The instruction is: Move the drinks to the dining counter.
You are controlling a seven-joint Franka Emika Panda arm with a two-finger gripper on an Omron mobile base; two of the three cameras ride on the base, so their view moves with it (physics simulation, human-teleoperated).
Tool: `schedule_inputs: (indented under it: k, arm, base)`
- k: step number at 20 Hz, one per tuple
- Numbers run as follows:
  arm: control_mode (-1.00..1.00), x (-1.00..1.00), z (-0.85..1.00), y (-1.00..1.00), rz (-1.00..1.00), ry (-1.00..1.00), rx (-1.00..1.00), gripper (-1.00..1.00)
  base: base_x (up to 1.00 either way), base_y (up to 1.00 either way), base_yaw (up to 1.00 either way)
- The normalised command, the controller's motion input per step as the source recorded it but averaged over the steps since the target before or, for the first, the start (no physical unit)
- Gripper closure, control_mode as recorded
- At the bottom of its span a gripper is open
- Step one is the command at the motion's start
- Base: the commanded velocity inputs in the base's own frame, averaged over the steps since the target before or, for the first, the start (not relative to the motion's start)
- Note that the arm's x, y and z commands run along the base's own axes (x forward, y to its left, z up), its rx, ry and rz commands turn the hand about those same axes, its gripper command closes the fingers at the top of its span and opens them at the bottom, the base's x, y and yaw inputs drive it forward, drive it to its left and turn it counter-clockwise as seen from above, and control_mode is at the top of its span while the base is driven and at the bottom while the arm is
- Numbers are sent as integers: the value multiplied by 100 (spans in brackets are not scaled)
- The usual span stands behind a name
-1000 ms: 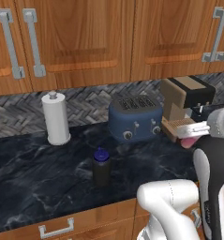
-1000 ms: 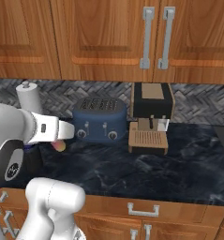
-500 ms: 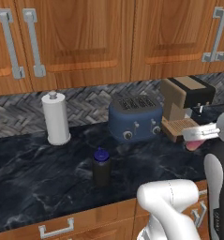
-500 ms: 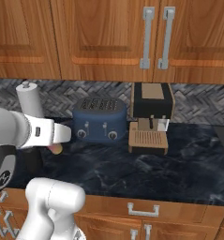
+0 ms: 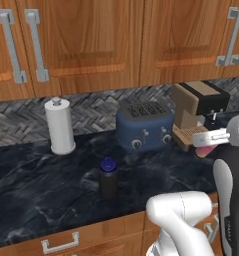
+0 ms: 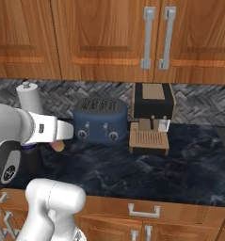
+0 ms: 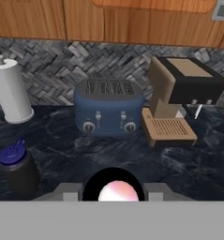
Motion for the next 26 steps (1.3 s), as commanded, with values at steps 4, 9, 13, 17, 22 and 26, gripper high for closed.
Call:
schedule_inputs:
  k: [4, 9, 13, 17, 22, 26]
  arm:
    - [100, 0, 0, 0, 0, 0, 0, 100]
    - [100, 0, 0, 0, 0, 0, 0, 100]
    - [100, 0, 0, 0, 0, 0, 0, 100]
    - [100, 0, 0, 0, 0, 0, 0, 100]
    - [100, 0, 0, 0, 0, 0, 0, 100]
    - [100, 0, 0, 0, 0, 0, 0, 100]
  base:
    - [-47, 0, -1]
    - [-40, 0, 1]
    - [-8, 0, 27]
    - [0, 0, 40]
    - [0, 0, 52]
    - [-3, 0, 58]
